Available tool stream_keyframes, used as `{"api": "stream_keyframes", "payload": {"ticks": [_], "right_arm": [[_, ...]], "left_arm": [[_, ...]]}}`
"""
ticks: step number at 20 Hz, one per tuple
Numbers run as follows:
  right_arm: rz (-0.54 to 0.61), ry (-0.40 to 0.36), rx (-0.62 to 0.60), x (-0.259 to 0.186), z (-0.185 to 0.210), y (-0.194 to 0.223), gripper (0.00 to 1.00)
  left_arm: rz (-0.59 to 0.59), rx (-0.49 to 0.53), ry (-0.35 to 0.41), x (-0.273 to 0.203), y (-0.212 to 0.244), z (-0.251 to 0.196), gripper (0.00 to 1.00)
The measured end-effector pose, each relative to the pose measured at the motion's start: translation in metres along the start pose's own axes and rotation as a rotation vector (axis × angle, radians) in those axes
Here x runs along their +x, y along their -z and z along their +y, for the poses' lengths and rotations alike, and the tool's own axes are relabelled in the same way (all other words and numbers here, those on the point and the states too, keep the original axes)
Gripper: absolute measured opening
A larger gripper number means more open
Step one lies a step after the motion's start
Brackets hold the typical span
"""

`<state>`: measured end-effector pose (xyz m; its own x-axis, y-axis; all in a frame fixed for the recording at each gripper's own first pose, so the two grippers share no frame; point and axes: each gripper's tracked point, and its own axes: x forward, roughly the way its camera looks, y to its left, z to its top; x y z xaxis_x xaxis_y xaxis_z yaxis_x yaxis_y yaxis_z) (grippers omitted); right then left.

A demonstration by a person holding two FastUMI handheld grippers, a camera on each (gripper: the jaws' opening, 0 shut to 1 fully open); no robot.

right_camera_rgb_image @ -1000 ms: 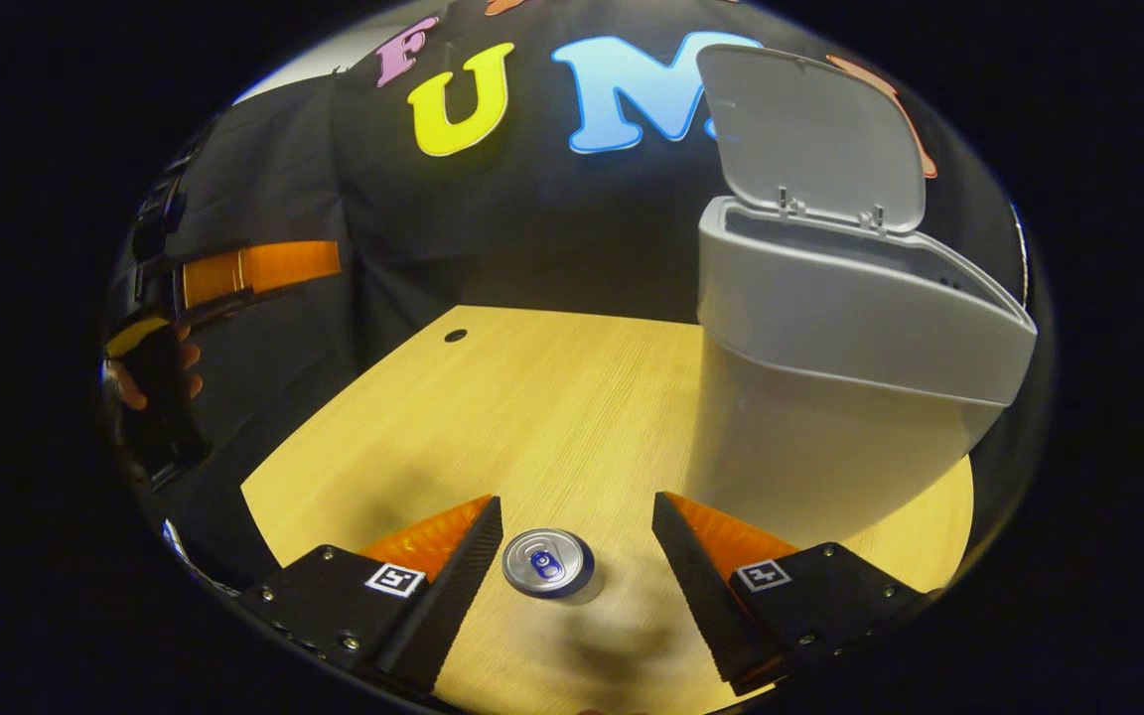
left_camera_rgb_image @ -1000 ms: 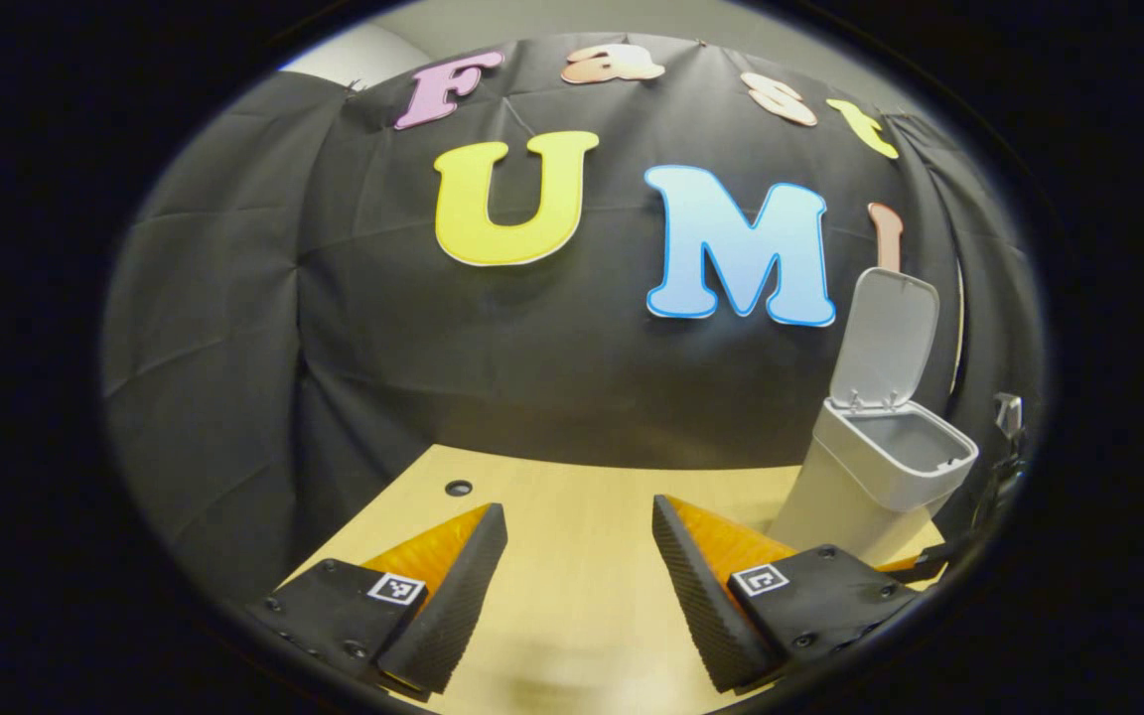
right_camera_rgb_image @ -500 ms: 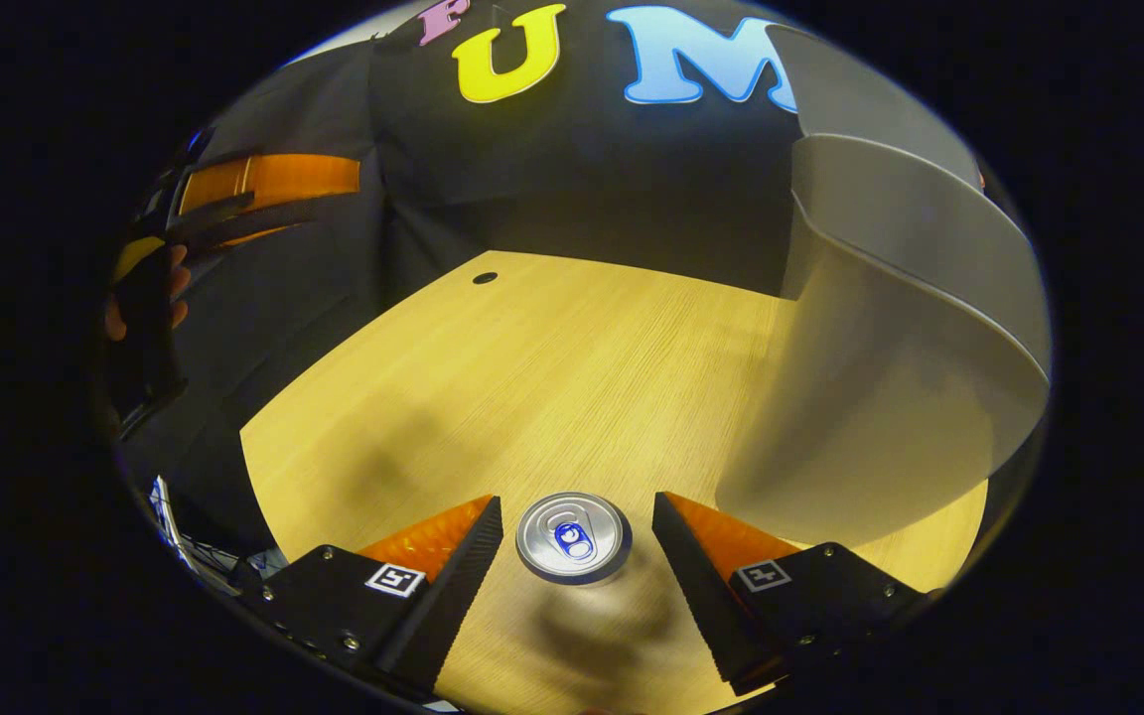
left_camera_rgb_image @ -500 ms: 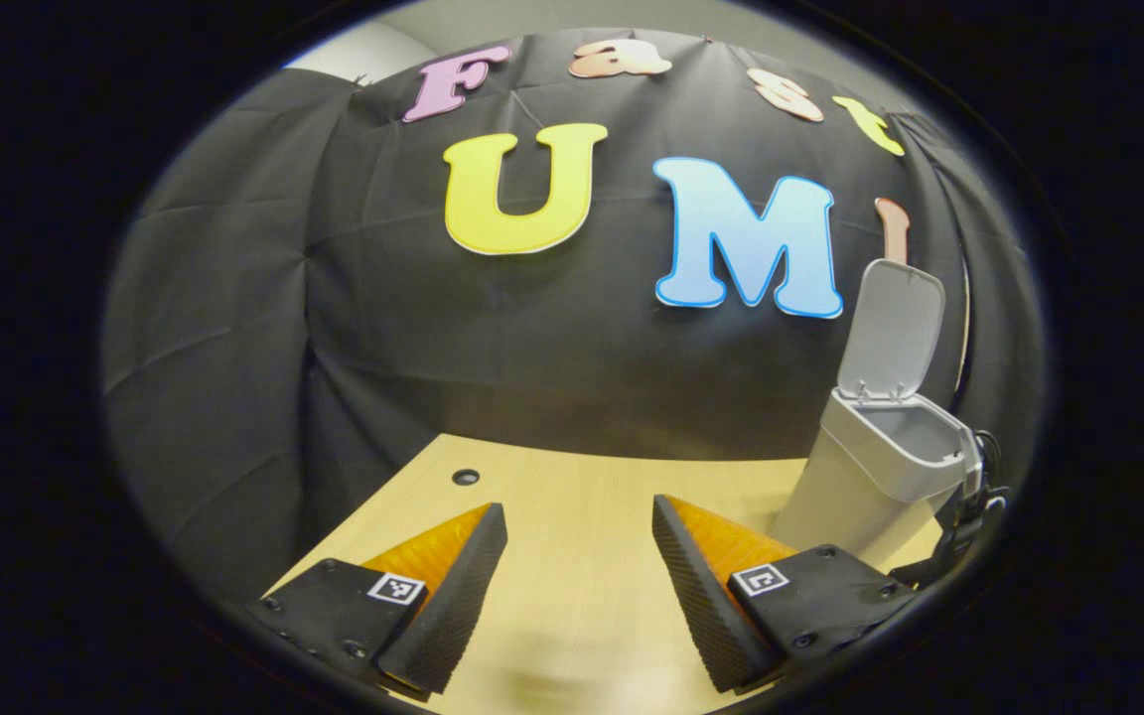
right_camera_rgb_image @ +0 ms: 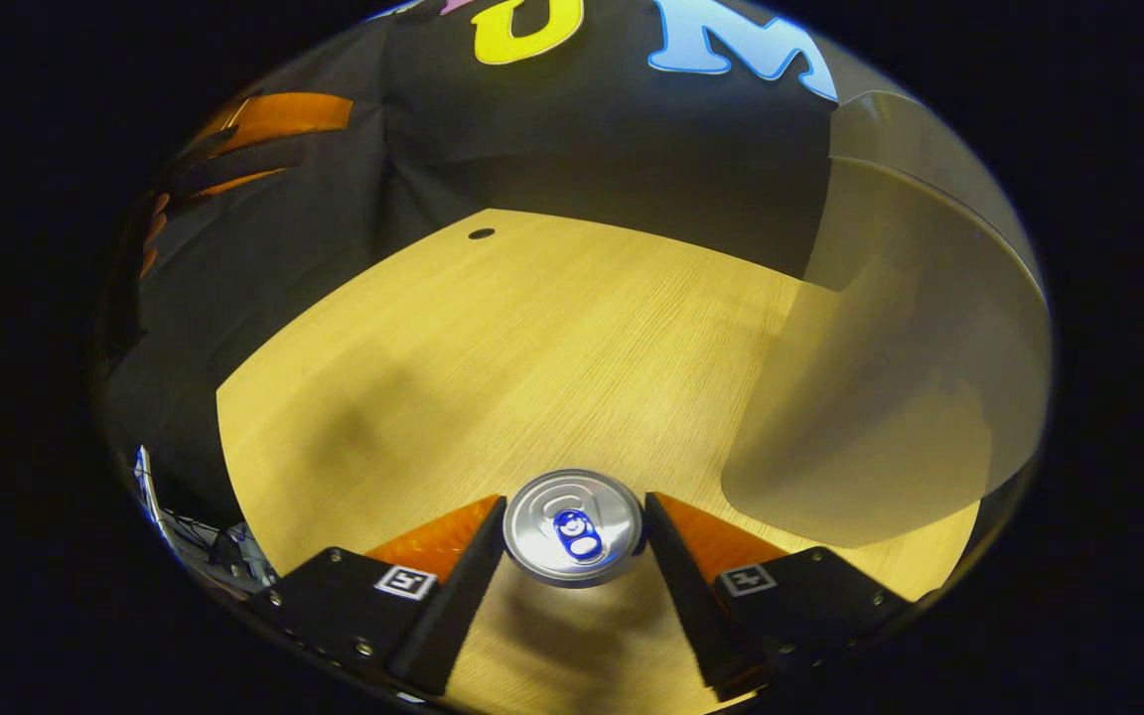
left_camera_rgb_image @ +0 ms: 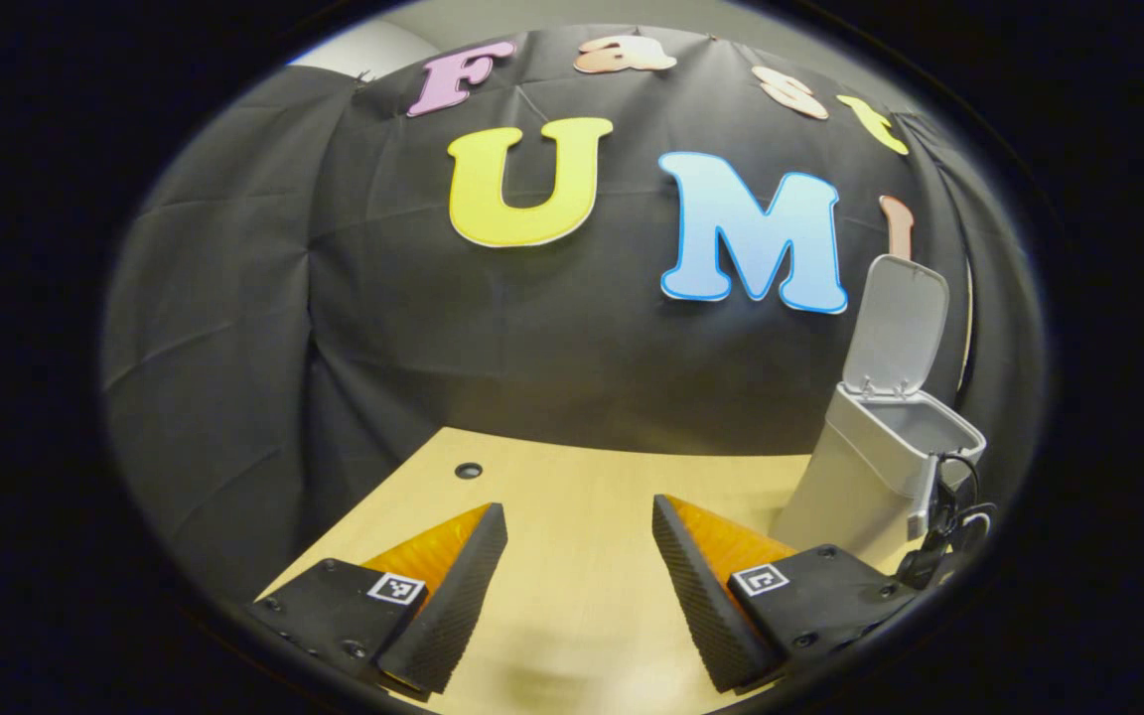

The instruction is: Press the lid of the desktop garbage bin to open it, pick up the crumpled paper on the desktop and throw it into the bin, then pick up the pop can on the desktop and drop it into the bin, and finally close the garbage bin lid.

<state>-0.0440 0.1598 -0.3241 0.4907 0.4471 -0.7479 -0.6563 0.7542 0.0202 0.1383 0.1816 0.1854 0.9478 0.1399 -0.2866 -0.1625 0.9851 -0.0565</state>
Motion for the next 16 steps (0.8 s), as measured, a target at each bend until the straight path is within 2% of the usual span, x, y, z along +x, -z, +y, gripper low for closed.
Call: {"api": "stream_keyframes", "payload": {"ticks": [5, 6, 7, 8, 9, 10, 11, 13, 14, 15, 16], "right_arm": [[-0.010, 0.005, 0.007, -0.005, -0.001, -0.002, 0.84], [-0.016, 0.004, 0.009, -0.007, -0.002, -0.005, 0.84], [-0.028, 0.004, 0.012, -0.010, -0.001, -0.009, 0.84], [-0.037, 0.004, 0.013, -0.013, -0.002, -0.013, 0.84], [-0.048, 0.005, 0.013, -0.015, -0.002, -0.015, 0.84], [-0.060, 0.008, 0.010, -0.019, -0.003, -0.020, 0.84], [-0.076, 0.012, 0.006, -0.022, -0.003, -0.027, 0.84], [-0.111, 0.015, 0.002, -0.028, -0.002, -0.041, 0.84], [-0.132, 0.017, -0.002, -0.031, -0.002, -0.050, 0.84], [-0.154, 0.021, -0.004, -0.037, -0.002, -0.058, 0.84], [-0.178, 0.023, -0.007, -0.041, -0.001, -0.067, 0.84]], "left_arm": [[0.004, 0.002, 0.005, 0.003, 0.001, -0.002, 0.97], [0.004, 0.003, 0.006, 0.003, 0.001, -0.002, 0.92], [0.005, 0.003, 0.007, 0.003, 0.001, -0.002, 1.00], [0.006, 0.002, 0.009, 0.004, 0.001, -0.002, 0.97], [0.007, 0.002, 0.010, 0.005, 0.001, -0.002, 1.00], [0.009, 0.002, 0.013, 0.006, 0.003, -0.004, 0.97], [0.010, 0.004, 0.015, 0.007, 0.003, -0.005, 1.00], [0.014, 0.011, 0.020, 0.007, 0.004, -0.008, 1.00], [0.016, 0.014, 0.022, 0.008, 0.006, -0.009, 0.92], [0.018, 0.013, 0.024, 0.008, 0.006, -0.010, 0.92], [0.019, 0.011, 0.027, 0.009, 0.006, -0.010, 0.97]]}}
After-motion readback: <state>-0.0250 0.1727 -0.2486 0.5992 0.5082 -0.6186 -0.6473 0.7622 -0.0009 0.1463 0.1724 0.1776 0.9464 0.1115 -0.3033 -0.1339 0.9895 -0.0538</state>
